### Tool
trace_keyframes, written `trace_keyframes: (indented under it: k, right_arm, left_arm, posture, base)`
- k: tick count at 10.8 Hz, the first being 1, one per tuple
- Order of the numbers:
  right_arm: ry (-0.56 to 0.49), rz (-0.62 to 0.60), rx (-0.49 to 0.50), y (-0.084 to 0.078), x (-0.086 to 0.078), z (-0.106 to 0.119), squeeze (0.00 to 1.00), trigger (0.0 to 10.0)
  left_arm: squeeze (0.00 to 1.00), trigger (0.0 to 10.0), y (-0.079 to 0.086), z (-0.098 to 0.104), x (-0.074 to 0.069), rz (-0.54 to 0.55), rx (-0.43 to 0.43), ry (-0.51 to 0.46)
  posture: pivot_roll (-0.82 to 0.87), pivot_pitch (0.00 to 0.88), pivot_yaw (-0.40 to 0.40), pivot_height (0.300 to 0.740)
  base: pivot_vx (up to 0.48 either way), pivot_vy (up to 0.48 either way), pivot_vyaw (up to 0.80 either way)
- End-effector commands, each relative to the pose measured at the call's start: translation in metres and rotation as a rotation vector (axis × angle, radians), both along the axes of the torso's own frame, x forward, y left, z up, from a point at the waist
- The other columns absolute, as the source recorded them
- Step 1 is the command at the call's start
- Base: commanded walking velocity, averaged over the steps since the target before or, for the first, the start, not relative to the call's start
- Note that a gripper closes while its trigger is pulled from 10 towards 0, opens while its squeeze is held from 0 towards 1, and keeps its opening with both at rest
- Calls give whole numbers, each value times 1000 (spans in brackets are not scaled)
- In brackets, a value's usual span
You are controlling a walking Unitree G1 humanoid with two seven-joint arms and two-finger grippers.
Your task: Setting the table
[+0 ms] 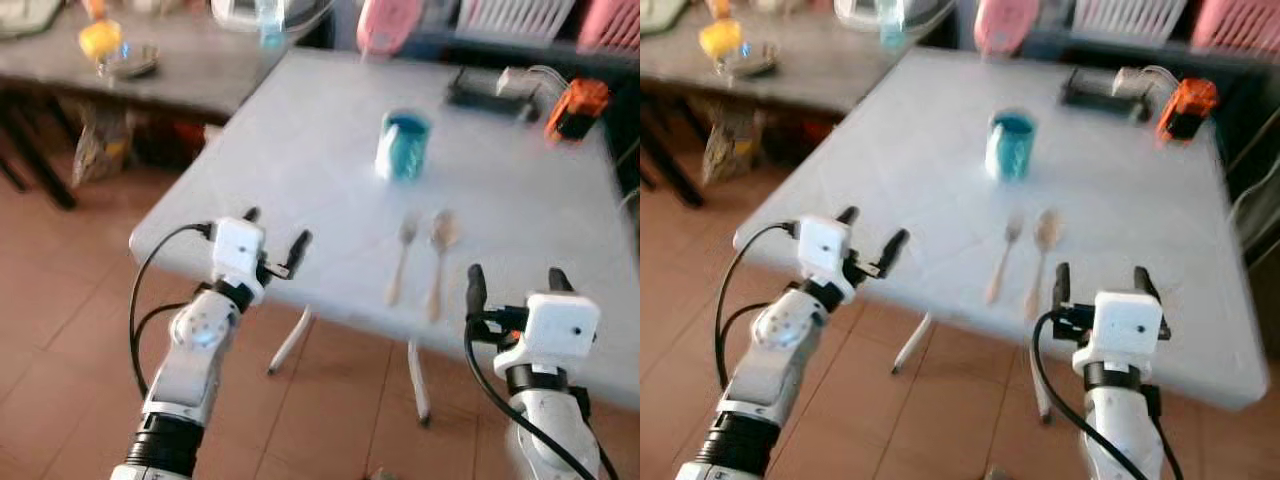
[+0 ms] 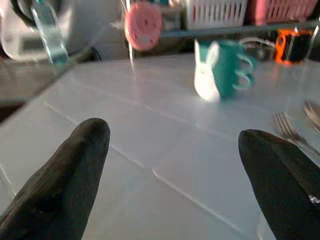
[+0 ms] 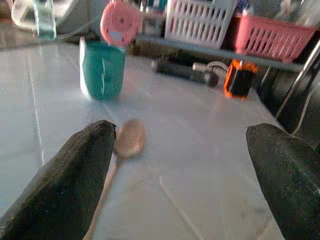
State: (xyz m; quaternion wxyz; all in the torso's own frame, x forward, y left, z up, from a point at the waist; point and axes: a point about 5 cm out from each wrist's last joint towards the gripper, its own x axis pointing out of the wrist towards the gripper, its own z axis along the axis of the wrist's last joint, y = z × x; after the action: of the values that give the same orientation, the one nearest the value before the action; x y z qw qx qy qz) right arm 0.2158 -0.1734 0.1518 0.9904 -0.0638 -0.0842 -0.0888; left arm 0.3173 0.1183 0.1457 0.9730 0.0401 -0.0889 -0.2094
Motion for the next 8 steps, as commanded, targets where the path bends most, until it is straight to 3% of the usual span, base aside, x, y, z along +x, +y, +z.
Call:
trace_keyframes:
  k: [1, 3, 6, 8]
  right_arm:
    - [10, 7, 14, 3, -1, -2, 0, 10000]
    - [10, 8, 17, 4, 0, -2, 0, 10000]
    - [3, 77, 78, 16, 3, -1, 0, 10000]
    - [18, 87, 116, 18, 1, -4, 0, 10000]
  left_arm:
    - [0, 10000, 12, -3, 0, 35, 10, 12]
    - [0, 10000, 12, -4, 0, 33, 15, 16]
    - [0, 10000, 18, -9, -5, -57, 68, 52]
    - [0, 10000, 30, -14, -6, -91, 129, 92]
  posture:
    - [51, 145, 9, 740]
    - [52, 145, 10, 740]
    - [65, 148, 13, 740]
    - [68, 149, 13, 740]
  base:
    - [330, 0, 0]
    - [328, 0, 0]
    - [0, 0, 0]
    - [0, 0, 0]
